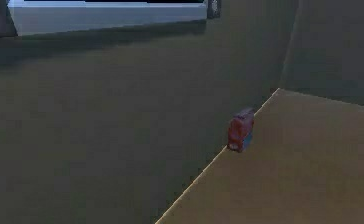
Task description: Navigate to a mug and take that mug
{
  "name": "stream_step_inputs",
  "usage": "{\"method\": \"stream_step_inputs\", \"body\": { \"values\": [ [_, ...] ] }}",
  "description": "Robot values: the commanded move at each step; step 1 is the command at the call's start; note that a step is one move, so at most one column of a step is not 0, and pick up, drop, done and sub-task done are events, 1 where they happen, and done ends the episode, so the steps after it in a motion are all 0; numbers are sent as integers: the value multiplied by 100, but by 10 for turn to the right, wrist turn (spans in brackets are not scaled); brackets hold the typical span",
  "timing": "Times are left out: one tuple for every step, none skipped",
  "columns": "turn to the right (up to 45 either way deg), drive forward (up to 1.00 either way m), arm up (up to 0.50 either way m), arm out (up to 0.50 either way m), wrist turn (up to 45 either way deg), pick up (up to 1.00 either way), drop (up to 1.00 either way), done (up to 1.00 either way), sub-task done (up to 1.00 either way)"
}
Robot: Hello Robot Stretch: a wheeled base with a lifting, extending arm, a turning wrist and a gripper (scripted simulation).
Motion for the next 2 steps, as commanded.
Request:
{"method": "stream_step_inputs", "body": {
  "values": [
    [-450,0,0,0,0,0,0,0,0],
    [-30,0,0,0,0,0,0,0,0]
  ]
}}
